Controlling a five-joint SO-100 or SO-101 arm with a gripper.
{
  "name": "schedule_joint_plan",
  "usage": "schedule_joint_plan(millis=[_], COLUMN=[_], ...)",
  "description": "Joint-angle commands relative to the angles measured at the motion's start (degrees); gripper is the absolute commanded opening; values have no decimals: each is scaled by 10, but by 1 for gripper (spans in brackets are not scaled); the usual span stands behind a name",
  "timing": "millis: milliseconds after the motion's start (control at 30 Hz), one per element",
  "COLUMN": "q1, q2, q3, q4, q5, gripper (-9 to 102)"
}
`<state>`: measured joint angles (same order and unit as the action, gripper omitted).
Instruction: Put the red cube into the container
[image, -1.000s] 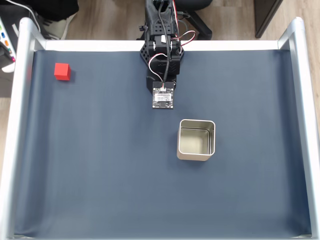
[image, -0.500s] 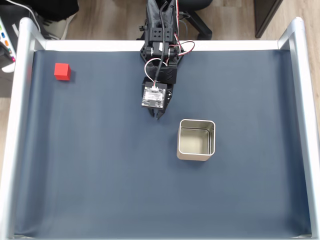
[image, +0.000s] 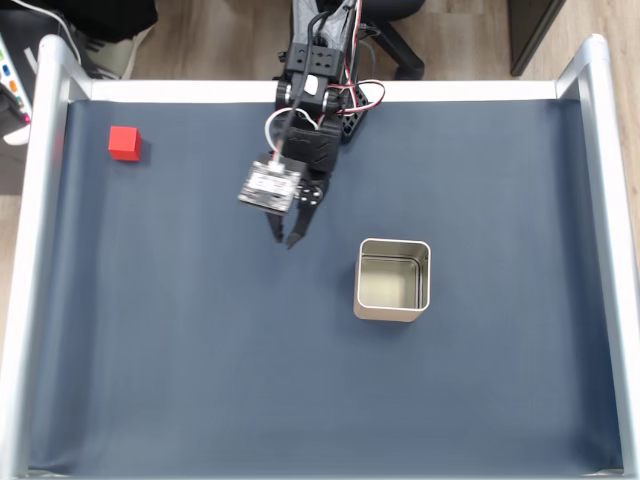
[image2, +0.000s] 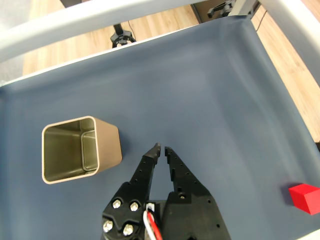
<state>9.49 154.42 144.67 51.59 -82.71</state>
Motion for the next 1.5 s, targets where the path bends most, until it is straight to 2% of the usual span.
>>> schedule_joint_plan(millis=[0,167,333,700,833,1067,1300,1467], q1=[46,145,265,511,576,658,680,680], q2=[-56,-143,-217,-367,-404,-456,-479,-518], q3=[-112,-231,-324,-432,-432,-409,-318,-300], q4=[57,154,208,222,202,99,-32,-64], q5=[19,24,25,-39,-66,-89,-110,-97], gripper=[0,0,1,2,2,10,18,22])
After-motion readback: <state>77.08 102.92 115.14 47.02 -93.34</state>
